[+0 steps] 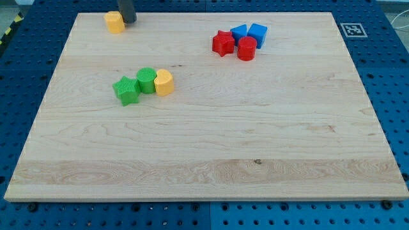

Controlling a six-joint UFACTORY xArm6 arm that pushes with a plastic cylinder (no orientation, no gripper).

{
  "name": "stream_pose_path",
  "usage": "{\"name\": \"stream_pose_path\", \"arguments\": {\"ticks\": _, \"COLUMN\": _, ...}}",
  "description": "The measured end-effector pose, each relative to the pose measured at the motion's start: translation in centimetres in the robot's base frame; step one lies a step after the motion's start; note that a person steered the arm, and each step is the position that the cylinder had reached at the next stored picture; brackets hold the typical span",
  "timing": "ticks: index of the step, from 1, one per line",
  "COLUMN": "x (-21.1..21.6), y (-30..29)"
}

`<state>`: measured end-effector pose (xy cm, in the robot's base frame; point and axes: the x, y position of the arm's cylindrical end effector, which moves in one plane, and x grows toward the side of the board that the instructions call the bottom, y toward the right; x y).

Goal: Push yellow hexagon towards left

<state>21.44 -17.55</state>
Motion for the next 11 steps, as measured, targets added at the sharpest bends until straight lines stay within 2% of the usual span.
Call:
{"name": "stream_pose_path", "arguments": {"ticks": 2, "x": 0.8, "y": 0.9}}
{"name": "stream_pose_path", "arguments": {"ticks": 6, "x": 0.9, "y": -1.5}}
{"name": "stream_pose_path", "arguments": {"ticks": 10, "x": 4.5, "y": -1.8}}
{"name": "stream_pose_path", "arguments": {"ticks": 11, "x": 4.5, "y": -4.0}}
